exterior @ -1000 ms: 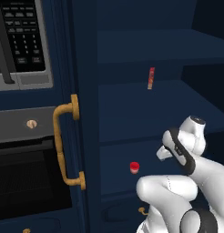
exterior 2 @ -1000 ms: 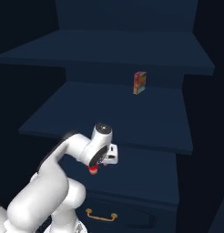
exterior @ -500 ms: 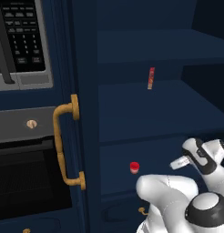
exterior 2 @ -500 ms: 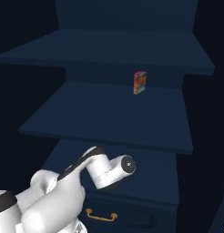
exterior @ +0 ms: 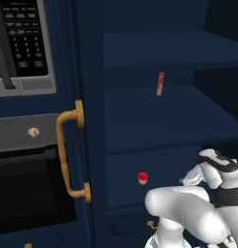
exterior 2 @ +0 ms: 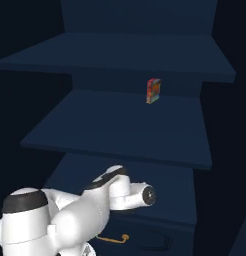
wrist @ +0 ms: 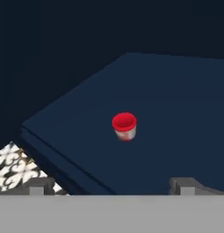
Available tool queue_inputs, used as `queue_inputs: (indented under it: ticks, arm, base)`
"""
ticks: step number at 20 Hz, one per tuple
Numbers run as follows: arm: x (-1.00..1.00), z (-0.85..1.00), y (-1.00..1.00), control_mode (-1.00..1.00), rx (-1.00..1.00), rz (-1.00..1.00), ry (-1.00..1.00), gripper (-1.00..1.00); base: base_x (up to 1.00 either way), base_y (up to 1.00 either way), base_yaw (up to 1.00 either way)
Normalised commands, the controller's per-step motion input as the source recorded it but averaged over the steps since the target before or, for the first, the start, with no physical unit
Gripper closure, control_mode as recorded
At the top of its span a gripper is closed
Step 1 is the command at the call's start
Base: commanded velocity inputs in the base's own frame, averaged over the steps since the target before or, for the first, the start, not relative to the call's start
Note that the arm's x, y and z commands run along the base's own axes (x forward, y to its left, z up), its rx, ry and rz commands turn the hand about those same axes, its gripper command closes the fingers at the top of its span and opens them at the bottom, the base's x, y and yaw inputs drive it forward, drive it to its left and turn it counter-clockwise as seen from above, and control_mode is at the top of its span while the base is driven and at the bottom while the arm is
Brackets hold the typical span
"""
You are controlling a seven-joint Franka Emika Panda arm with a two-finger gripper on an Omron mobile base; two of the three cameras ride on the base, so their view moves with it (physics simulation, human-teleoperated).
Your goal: Pick the jam and place it on the digital scale for weighing, and close the cabinet.
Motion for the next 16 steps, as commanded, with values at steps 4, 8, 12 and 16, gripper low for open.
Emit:
queue_inputs:
  ticks: [4,8,12,16]
  arm:
    - [0.42,-0.02,-0.31,-1.00,0.12,0.21,0.00,-1.00]
    - [0.54,-0.01,-0.12,-1.00,0.12,0.19,-0.03,-1.00]
    - [0.12,-0.43,-0.08,-1.00,0.10,0.18,-0.28,-1.00]
    - [-0.47,-0.88,0.00,-1.00,0.21,0.09,-0.76,-1.00]
  base:
    - [0.00,0.00,0.00]
    - [0.00,0.00,0.00]
    - [0.00,0.00,0.00]
    - [0.00,0.00,0.00]
